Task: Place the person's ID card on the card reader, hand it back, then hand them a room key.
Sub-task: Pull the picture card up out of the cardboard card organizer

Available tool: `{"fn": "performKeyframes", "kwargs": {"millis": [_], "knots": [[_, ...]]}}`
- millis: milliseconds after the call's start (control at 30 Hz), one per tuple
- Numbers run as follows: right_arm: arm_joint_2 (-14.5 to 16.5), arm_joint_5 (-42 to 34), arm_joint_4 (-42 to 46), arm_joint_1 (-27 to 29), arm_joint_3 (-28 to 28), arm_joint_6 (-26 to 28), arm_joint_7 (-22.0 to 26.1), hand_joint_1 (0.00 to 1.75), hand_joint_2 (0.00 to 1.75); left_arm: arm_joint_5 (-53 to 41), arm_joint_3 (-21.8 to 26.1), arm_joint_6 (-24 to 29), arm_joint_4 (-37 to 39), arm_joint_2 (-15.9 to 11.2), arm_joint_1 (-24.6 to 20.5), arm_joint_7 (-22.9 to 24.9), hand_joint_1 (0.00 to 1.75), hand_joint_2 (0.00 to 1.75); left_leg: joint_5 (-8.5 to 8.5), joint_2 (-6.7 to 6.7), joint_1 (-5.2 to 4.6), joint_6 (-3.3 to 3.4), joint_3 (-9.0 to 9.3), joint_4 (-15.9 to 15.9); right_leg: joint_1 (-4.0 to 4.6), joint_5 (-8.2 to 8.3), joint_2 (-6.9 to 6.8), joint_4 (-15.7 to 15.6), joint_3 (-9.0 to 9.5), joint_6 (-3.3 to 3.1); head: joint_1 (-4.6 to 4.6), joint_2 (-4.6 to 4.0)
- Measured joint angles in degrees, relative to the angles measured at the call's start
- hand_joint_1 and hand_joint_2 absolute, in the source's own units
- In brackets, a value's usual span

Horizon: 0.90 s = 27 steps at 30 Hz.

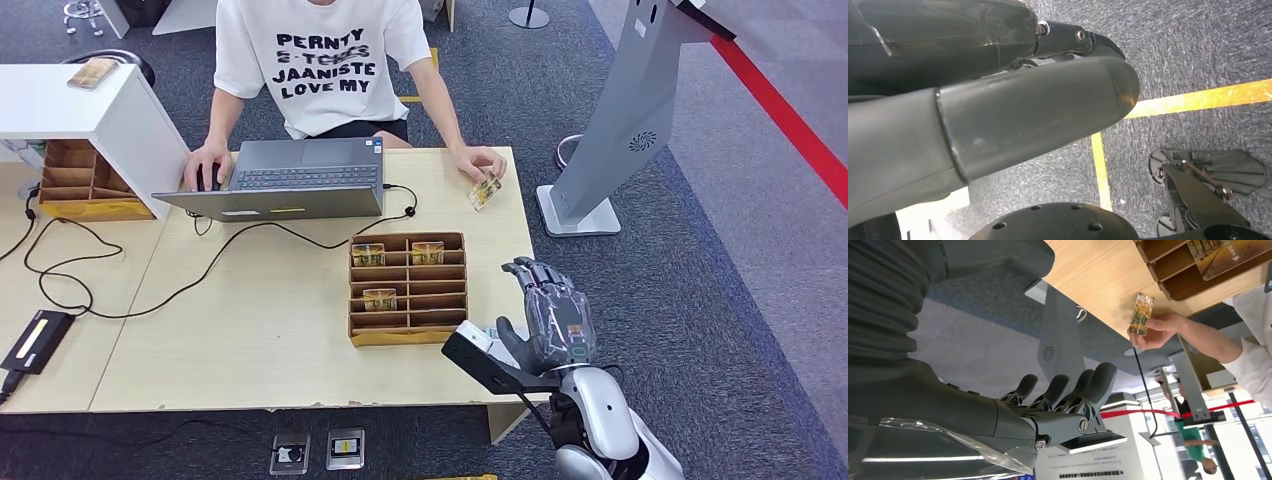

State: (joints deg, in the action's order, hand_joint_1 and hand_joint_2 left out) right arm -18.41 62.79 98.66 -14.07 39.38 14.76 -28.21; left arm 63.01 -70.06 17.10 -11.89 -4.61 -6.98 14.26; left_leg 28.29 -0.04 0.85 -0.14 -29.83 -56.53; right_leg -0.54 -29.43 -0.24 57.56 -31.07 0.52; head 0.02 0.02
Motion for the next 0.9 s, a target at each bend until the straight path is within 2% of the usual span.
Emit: {"fn": "performKeyframes", "kwargs": {"millis": [667, 900], "knots": [[0.83, -0.72, -1.42, -0.53, 1.46, 0.00, 0.65, 0.58, 1.75, -1.20, -0.16, -0.68, 0.00, -0.15, -0.02, -0.08, 0.00, 0.00, 0.00, 0.00, 0.00, 0.00, -0.02, 0.00, 0.00, 0.00, 0.00, 0.00, 0.00, 0.00, -0.01, 0.00], [2.03, -1.13, -2.92, -2.05, 2.32, 0.12, 1.58, 0.53, 1.75, -0.87, -0.15, -0.58, 0.00, -0.15, -0.03, -0.08, 0.00, 0.00, 0.00, 0.00, 0.00, 0.00, -0.02, 0.00, 0.00, 0.00, -0.02, 0.01, 0.00, 0.00, 0.00, 0.00]]}}
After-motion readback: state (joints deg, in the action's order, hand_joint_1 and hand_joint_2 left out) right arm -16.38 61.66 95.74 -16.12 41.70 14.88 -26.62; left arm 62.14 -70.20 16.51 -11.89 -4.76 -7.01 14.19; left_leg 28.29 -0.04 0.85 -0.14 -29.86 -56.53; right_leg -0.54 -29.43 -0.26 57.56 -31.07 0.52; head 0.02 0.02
